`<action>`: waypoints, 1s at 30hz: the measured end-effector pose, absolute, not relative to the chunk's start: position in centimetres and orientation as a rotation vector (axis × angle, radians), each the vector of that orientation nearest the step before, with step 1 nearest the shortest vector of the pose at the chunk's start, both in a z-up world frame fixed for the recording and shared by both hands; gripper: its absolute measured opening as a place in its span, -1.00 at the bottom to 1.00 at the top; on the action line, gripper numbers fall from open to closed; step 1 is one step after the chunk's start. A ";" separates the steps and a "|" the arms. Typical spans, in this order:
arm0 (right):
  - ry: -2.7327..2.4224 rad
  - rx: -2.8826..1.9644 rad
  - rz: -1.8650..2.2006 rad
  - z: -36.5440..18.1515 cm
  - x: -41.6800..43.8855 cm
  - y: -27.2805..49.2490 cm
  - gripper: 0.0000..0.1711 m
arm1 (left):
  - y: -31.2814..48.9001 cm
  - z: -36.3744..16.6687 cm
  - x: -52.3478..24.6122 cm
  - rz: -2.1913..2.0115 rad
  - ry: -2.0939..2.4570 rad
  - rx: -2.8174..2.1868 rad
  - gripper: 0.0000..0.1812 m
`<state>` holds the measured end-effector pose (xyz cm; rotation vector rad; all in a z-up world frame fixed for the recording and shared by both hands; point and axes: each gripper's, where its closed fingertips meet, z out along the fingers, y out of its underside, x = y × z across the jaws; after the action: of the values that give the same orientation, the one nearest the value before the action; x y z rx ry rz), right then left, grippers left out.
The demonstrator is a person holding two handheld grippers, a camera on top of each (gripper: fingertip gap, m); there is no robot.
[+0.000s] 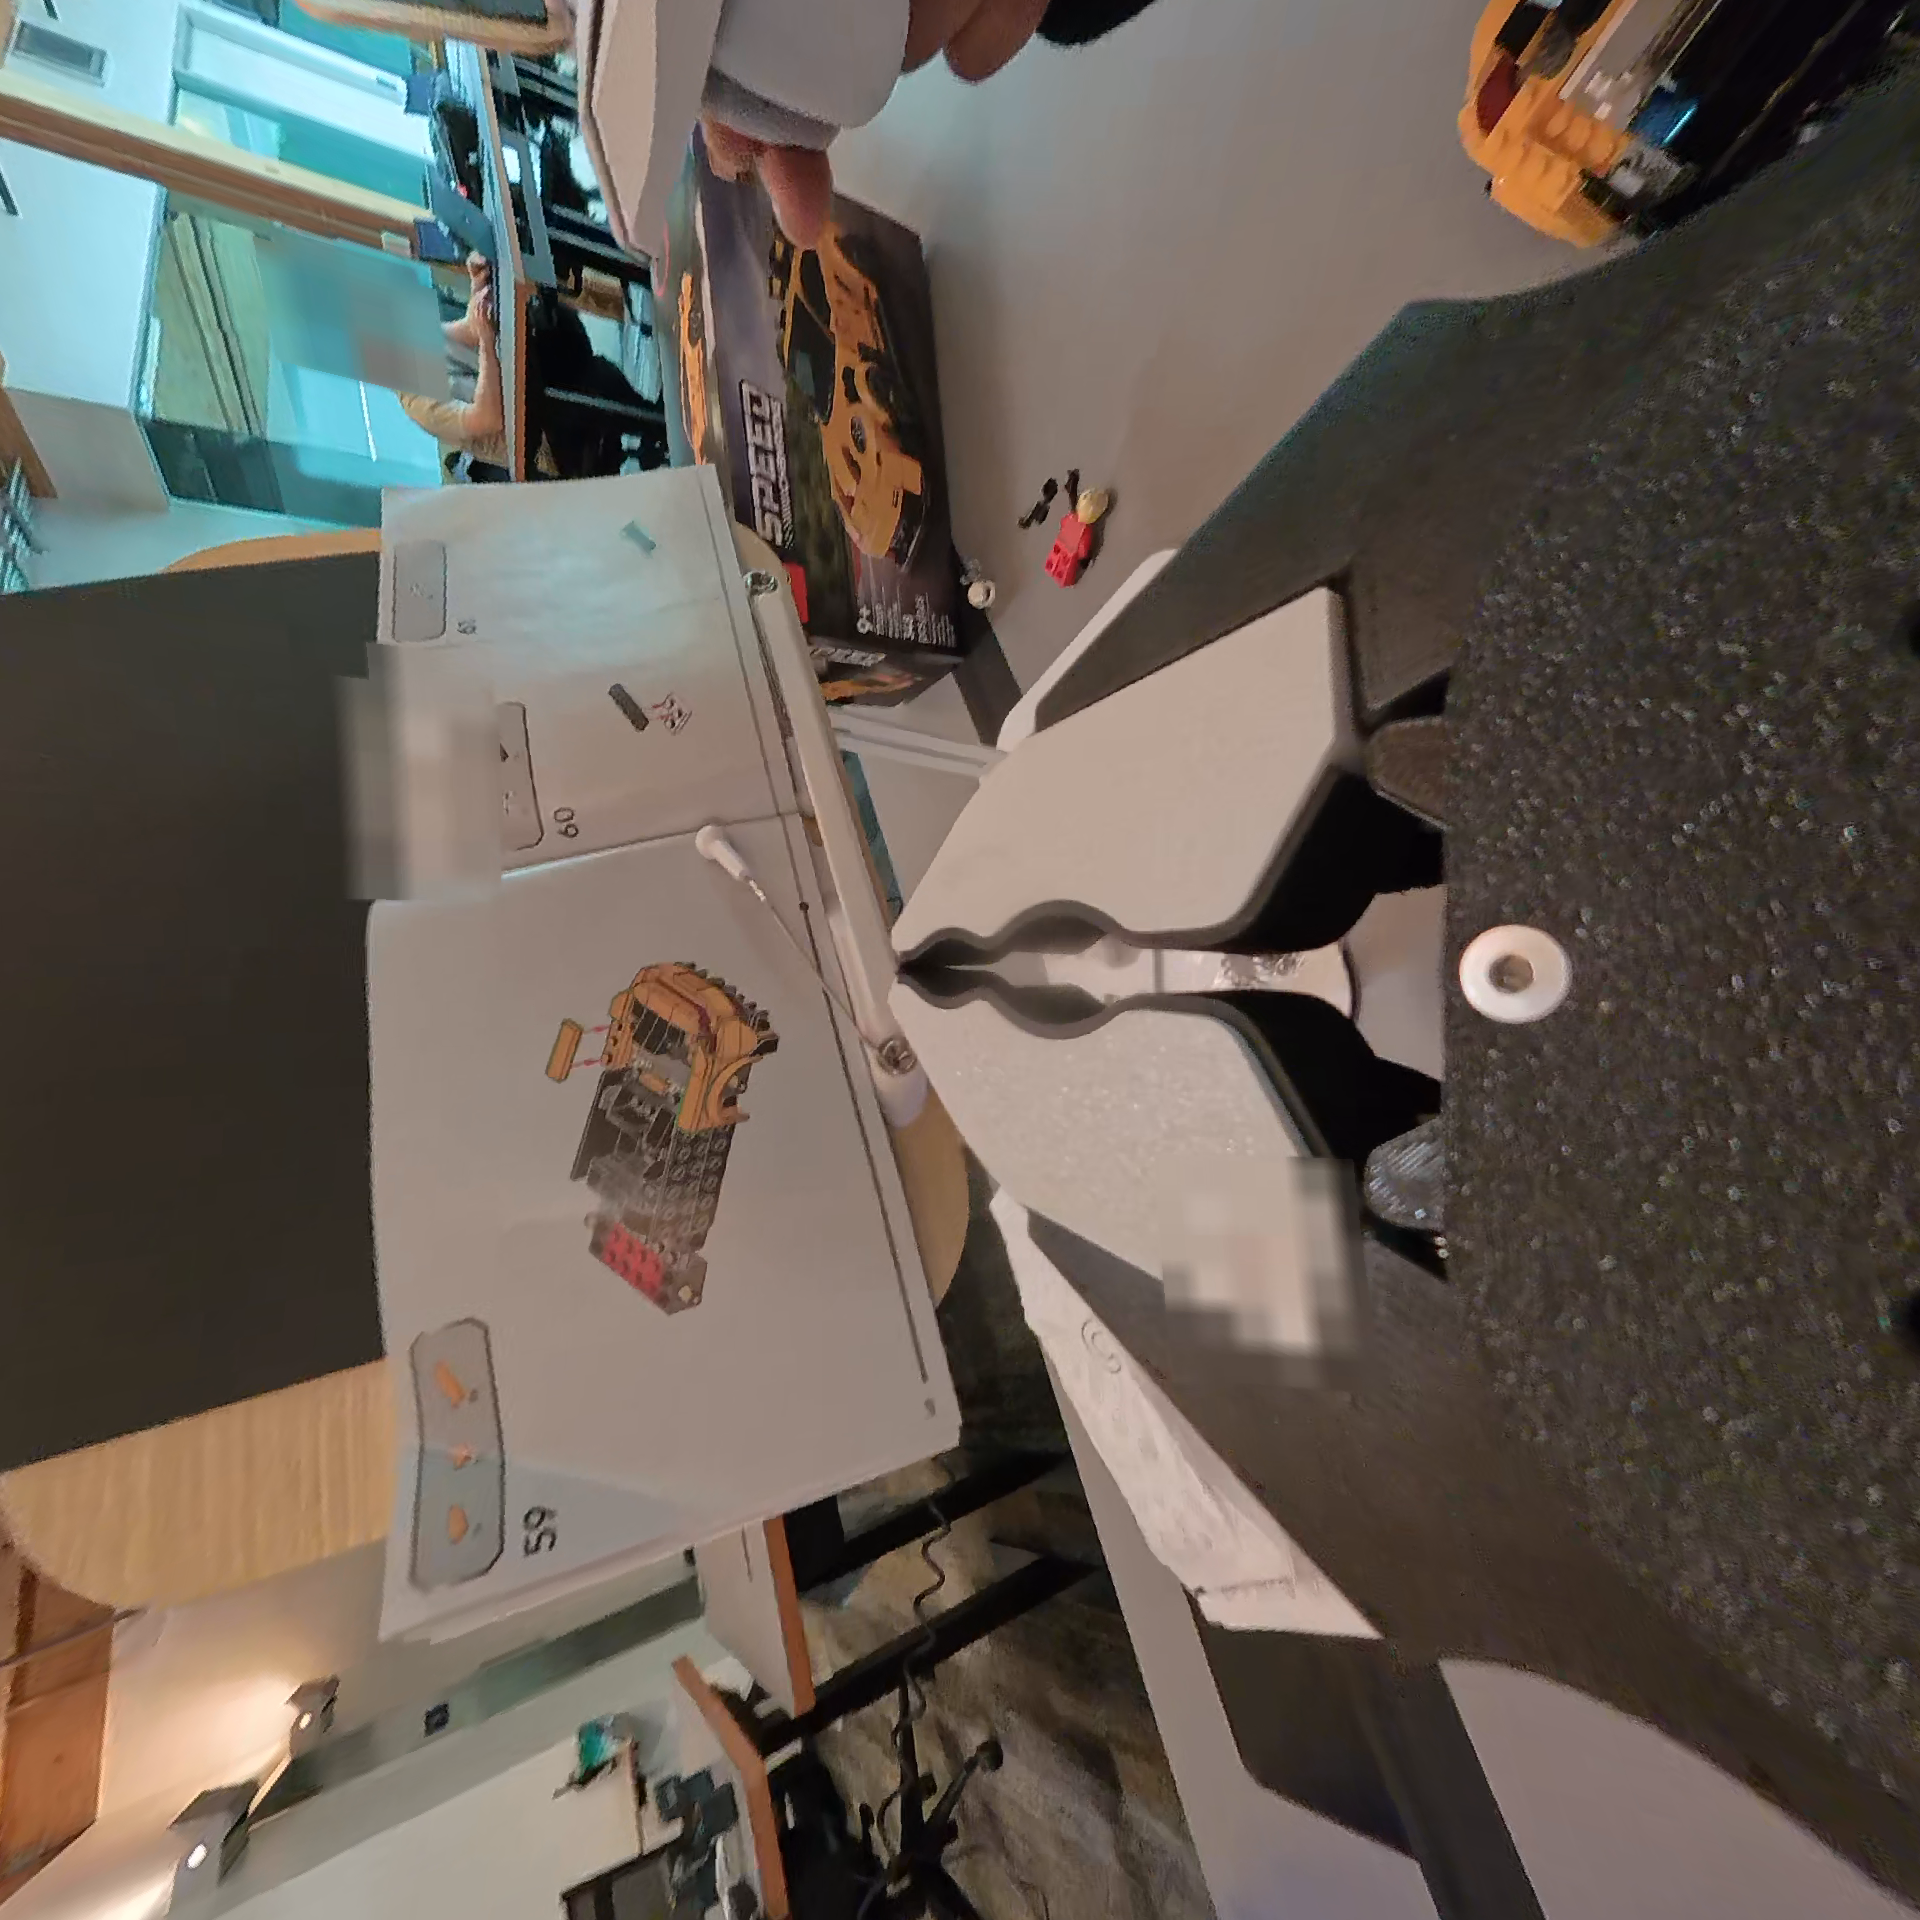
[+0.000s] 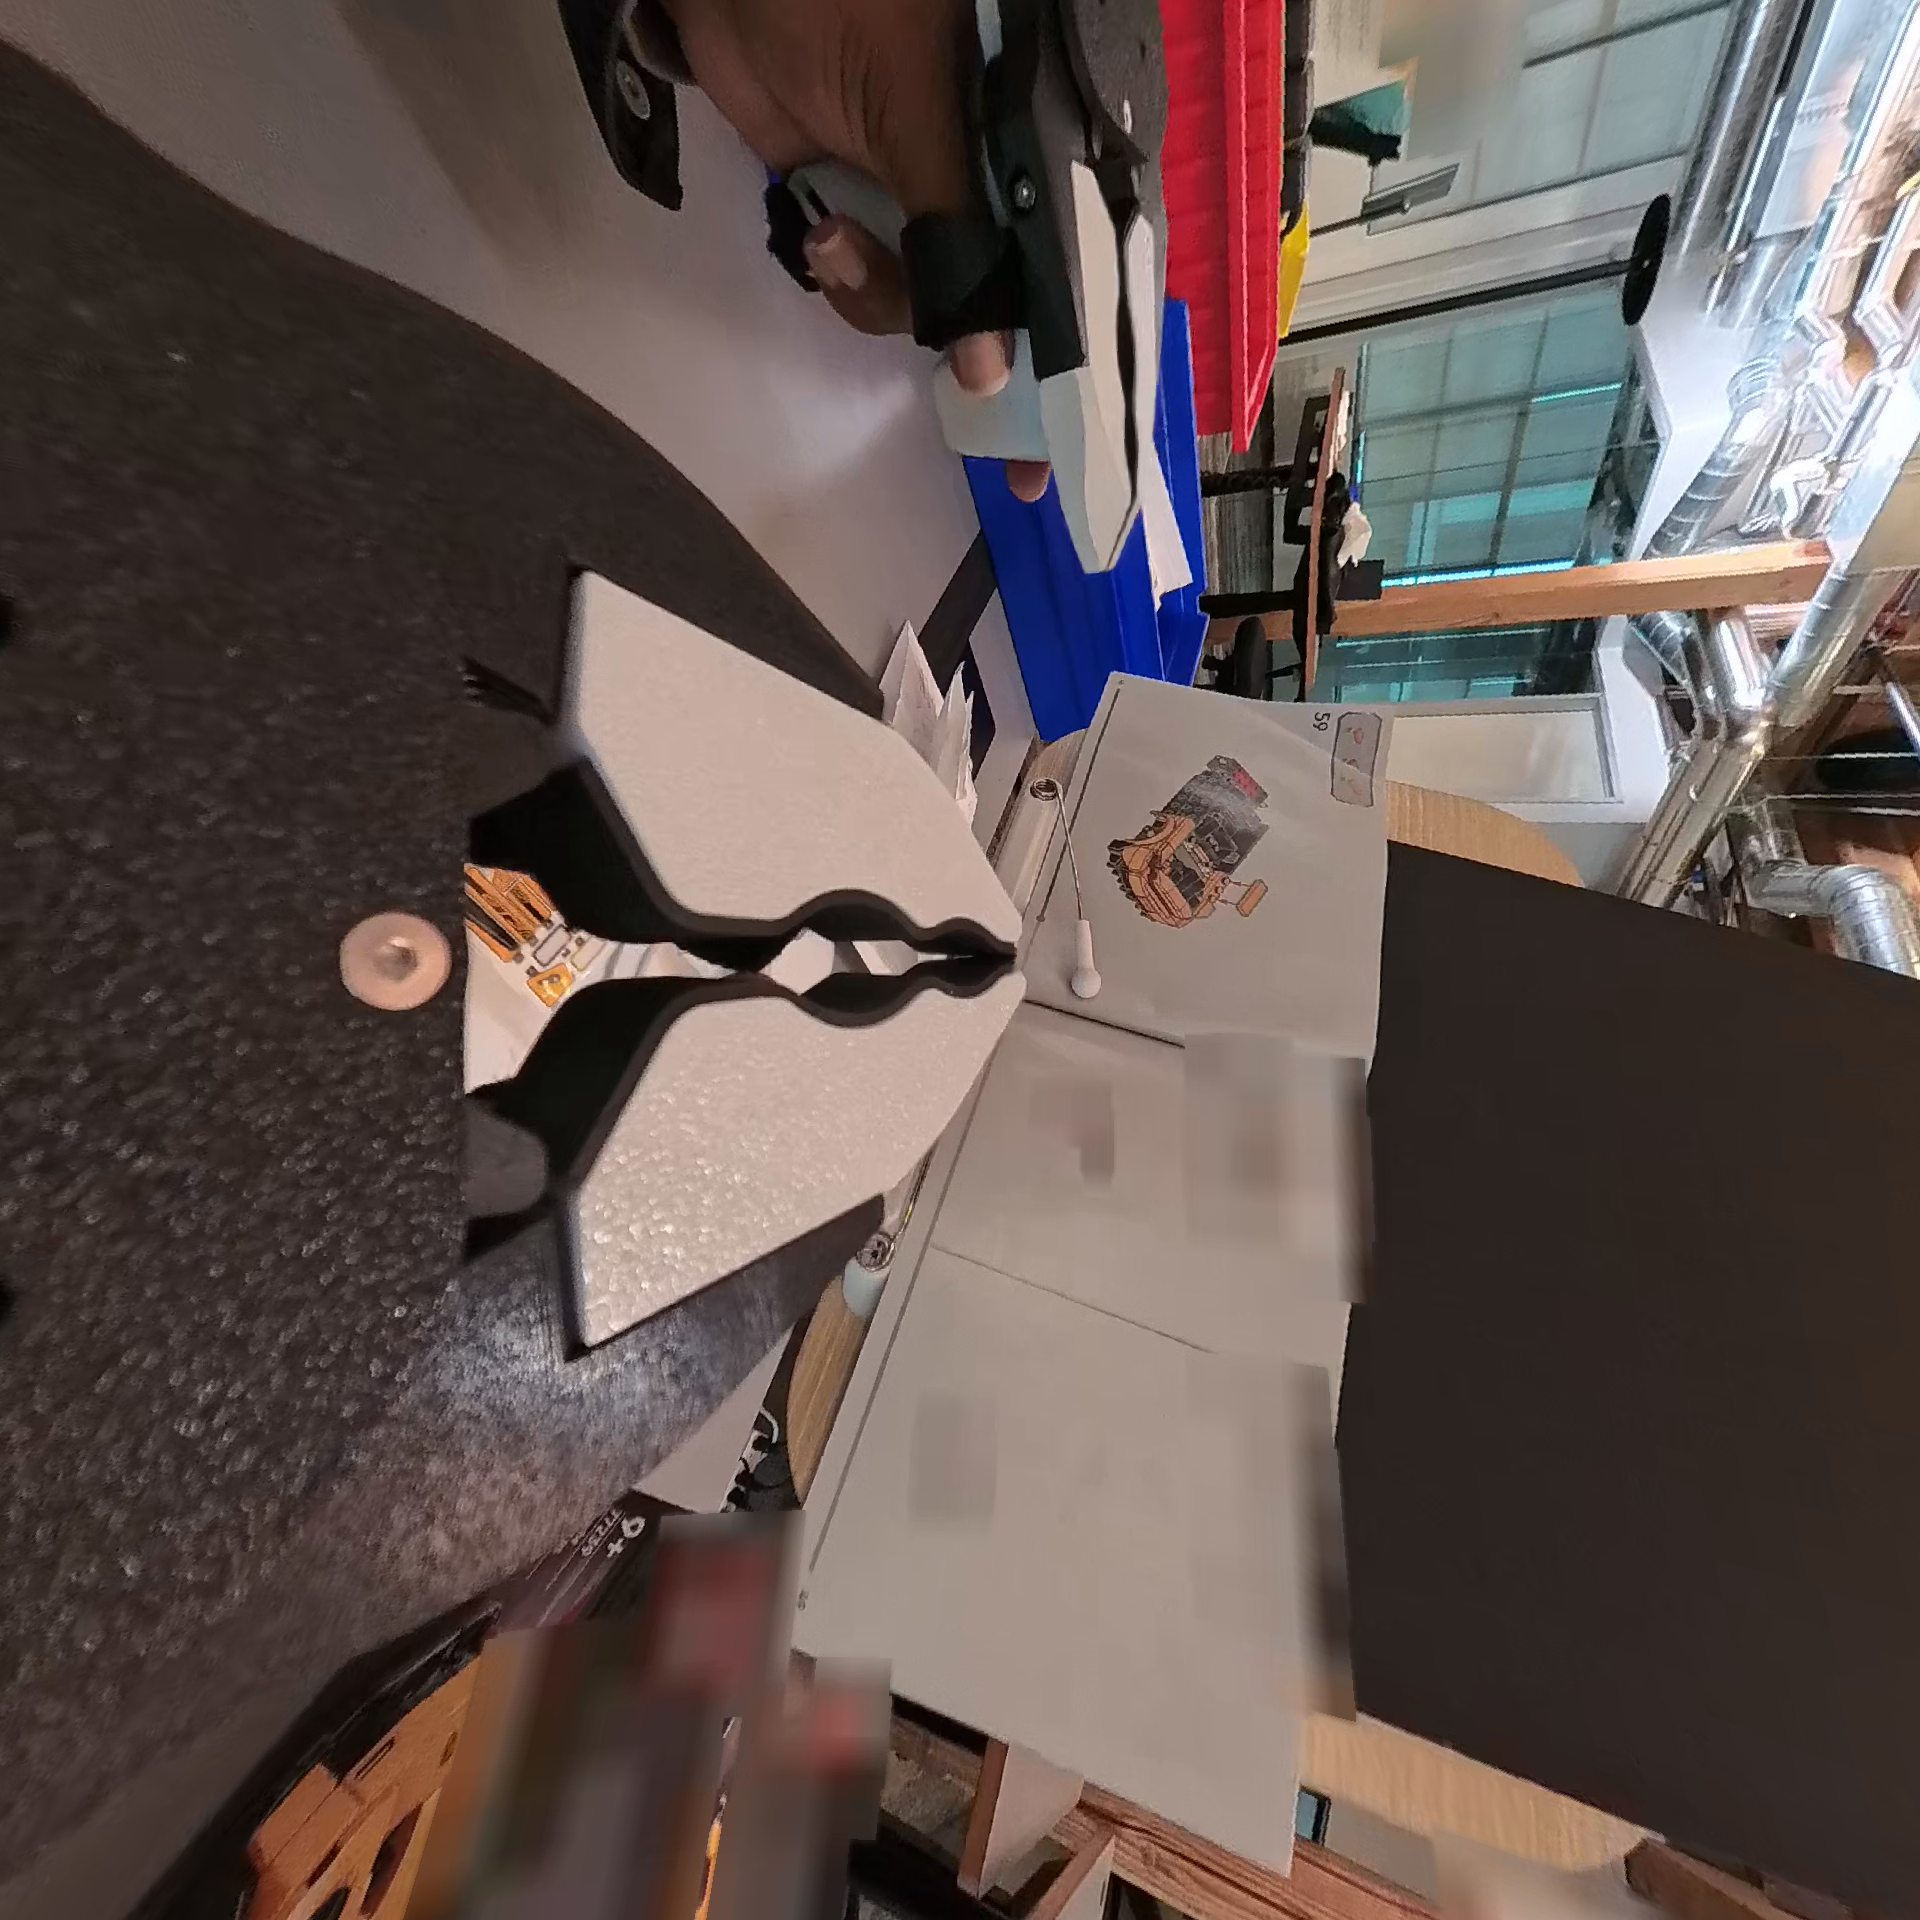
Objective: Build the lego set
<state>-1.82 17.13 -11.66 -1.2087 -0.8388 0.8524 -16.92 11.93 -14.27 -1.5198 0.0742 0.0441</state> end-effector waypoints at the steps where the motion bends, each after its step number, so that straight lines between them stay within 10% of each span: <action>1: -0.843 -1.211 0.853 -11.8 -1.9 17.1 -1.00 | 12.0 -14.4 -16.9 0.041 0.078 -1.526 -1.00; 19: -0.843 -1.206 0.840 -11.7 -1.8 17.1 -1.00 | 10.6 -12.2 -19.7 0.106 0.061 -1.489 -1.00; 30: -0.855 -1.239 0.842 -12.8 -2.0 17.9 -1.00 | 4.1 -4.5 -43.6 0.397 -0.196 -1.706 -0.81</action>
<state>-1.97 17.88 -12.79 -1.2390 -0.8550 0.8419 -43.61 4.11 -4.47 -1.7056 -0.1962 0.3974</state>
